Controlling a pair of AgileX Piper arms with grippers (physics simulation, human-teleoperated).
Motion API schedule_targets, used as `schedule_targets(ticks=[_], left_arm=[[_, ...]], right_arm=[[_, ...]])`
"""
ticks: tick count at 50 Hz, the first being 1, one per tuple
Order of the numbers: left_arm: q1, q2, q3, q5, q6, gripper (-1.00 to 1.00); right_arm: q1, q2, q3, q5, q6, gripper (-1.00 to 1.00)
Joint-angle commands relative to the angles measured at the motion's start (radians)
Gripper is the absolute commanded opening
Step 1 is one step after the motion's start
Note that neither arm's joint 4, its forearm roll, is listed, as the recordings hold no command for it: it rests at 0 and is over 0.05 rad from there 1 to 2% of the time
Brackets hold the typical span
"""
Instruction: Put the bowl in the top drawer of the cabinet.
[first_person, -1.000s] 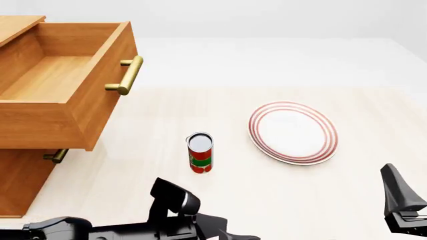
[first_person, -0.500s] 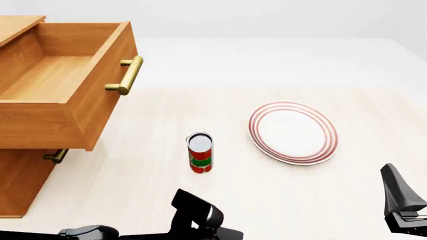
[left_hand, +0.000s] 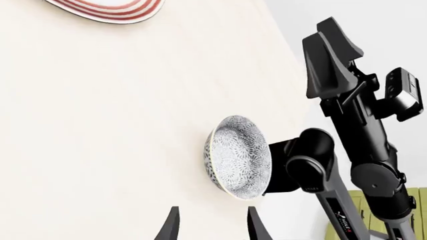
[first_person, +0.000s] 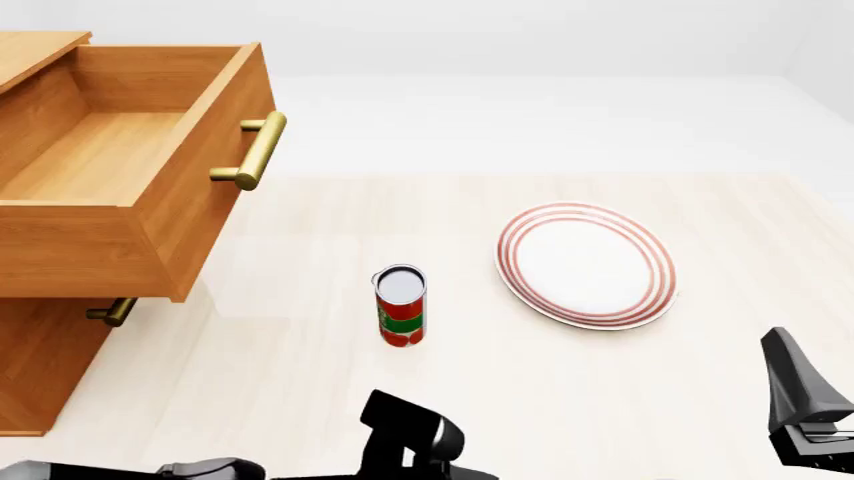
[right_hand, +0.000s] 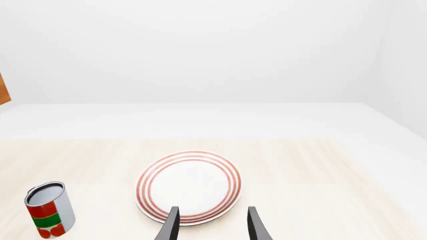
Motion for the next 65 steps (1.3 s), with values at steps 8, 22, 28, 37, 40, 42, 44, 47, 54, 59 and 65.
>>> schedule_targets(ticks=[8,22,28,37,40,42,44,47,54,59,65], left_arm=[[-0.02,0.075,-0.018,-0.039,-0.061,1.0],[-0.027,0.133,-0.059,-0.042,-0.088,1.0],[-0.031,0.144,-0.079,-0.028,-0.09,1.0],[-0.035,0.163,-0.099,-0.02,-0.092,1.0],[-0.038,0.166,-0.106,-0.013,-0.091,1.0],[-0.038,0.167,-0.11,-0.009,-0.09,1.0],[-0.042,0.171,-0.118,0.0,-0.092,1.0],[-0.043,0.171,-0.128,0.012,-0.09,1.0],[-0.049,0.177,-0.149,0.031,-0.084,1.0],[-0.057,0.186,-0.16,0.037,-0.082,1.0],[-0.062,0.196,-0.173,0.04,-0.085,1.0]], right_arm=[[0.0,0.0,0.0,0.0,0.0,1.0],[0.0,0.0,0.0,0.0,0.0,1.0],[0.0,0.0,0.0,0.0,0.0,1.0],[0.0,0.0,0.0,0.0,0.0,1.0],[0.0,0.0,0.0,0.0,0.0,1.0],[0.0,0.0,0.0,0.0,0.0,1.0],[0.0,0.0,0.0,0.0,0.0,1.0],[0.0,0.0,0.0,0.0,0.0,1.0],[0.0,0.0,0.0,0.0,0.0,1.0],[0.0,0.0,0.0,0.0,0.0,1.0],[0.0,0.0,0.0,0.0,0.0,1.0]])
